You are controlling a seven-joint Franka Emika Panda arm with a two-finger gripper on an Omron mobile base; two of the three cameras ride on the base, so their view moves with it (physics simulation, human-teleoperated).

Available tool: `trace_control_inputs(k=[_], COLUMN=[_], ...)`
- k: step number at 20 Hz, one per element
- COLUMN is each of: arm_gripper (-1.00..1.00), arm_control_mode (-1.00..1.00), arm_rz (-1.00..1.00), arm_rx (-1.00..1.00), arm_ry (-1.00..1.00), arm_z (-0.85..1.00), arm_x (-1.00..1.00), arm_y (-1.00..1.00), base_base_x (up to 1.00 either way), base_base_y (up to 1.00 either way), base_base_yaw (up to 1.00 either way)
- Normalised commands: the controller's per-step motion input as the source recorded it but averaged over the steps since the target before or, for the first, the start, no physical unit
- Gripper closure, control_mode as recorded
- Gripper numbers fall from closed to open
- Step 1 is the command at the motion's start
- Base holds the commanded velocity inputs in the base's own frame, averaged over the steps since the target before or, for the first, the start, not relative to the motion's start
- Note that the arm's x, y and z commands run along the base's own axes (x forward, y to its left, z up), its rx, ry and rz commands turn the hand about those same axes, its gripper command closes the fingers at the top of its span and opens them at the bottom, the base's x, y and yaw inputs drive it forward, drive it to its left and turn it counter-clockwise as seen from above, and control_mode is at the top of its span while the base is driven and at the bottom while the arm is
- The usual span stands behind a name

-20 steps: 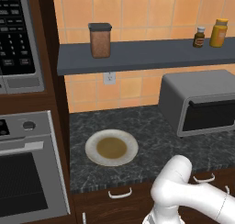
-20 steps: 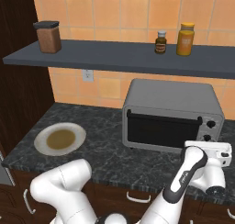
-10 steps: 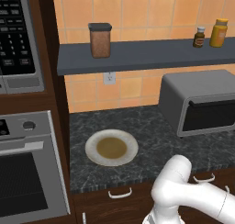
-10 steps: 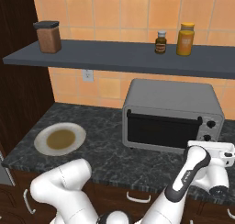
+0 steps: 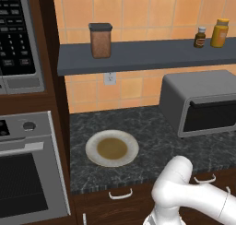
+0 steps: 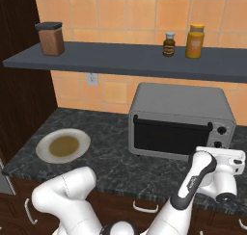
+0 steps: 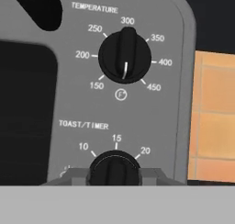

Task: Pick up the kebab skewer and baguette bread, and place them inside the toaster oven. Close the toaster oven door and start by setting the timer.

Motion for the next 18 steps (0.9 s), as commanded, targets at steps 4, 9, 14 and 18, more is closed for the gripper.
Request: trace_control_inputs(k=[4,9,14,18], arm_gripper=[1.00,1.00,1.00,1.00], arm_control_mode=[-1.00,-1.00,-1.00,-1.00], arm_rz=[-0.14,-0.12,-0.12,-0.11], arm_rx=[0.19,0.24,0.27,0.30], arm_ry=[0.00,-0.03,-0.11,-0.12], arm_z=[0.11,0.15,0.08,0.14], arm_x=[0.06,0.00,0.02,0.12], arm_y=[0.04,0.04,0.22,0.29], base_base_x=[0.00,0.00,0.00,0.00], base_base_y=[0.00,0.00,0.00,0.00], base_base_yaw=[0.00,0.00,0.00,0.00])
